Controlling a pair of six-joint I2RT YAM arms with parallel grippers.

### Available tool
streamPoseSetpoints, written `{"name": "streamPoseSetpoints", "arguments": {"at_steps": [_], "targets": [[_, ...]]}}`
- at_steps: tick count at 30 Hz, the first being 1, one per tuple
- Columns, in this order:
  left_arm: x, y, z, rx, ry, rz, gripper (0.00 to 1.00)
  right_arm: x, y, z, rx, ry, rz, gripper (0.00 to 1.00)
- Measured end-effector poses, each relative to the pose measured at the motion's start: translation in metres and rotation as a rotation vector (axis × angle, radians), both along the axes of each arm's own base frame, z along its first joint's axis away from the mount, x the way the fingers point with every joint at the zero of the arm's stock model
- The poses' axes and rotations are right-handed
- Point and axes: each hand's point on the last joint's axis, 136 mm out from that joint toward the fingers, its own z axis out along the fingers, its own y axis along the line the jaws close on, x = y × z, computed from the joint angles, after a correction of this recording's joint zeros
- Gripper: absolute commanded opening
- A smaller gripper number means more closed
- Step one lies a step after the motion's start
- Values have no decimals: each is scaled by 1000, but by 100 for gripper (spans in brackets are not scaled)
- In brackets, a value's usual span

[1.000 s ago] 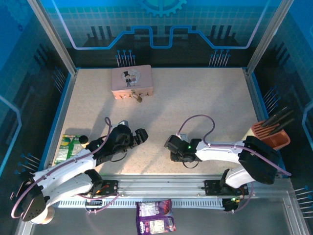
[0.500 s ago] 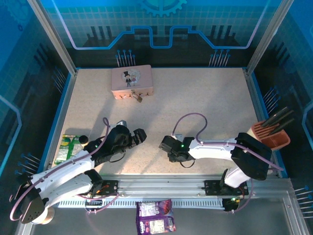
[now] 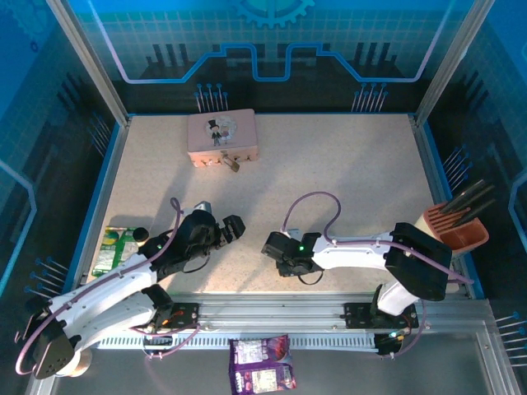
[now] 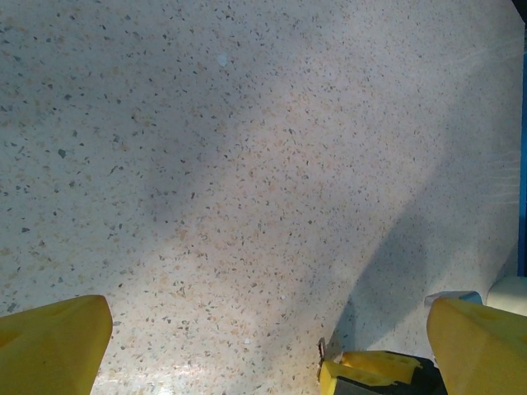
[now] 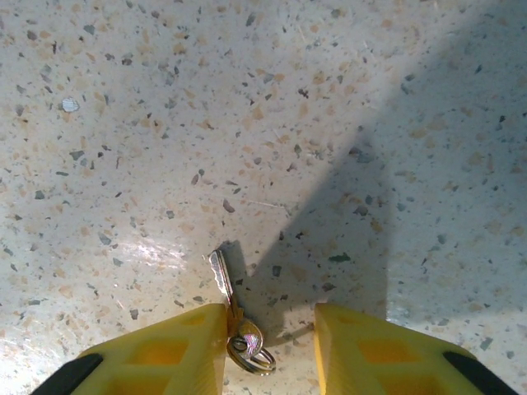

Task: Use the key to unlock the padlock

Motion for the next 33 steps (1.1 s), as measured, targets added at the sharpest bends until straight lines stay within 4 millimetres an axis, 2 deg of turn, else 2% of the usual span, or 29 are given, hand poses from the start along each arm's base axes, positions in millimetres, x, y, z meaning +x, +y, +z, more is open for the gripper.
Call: {"name": "streamPoseSetpoints", "arguments": {"at_steps": [5, 13, 17, 24, 33], "targets": [[0, 0, 0, 5, -3, -4, 99, -1, 1, 3, 10, -5, 4, 35], [0, 1, -1, 7, 0, -4, 99, 0, 8, 18, 70, -33, 10, 37], [0, 1, -1, 8, 1, -4, 99, -1, 8, 16, 66, -29, 5, 39], [0, 1, -1, 9, 2, -3, 99, -5, 4, 1, 20, 6, 1, 38], [0, 2, -1, 9, 2, -1, 99, -4, 2, -2, -27, 27, 9, 27]]}}
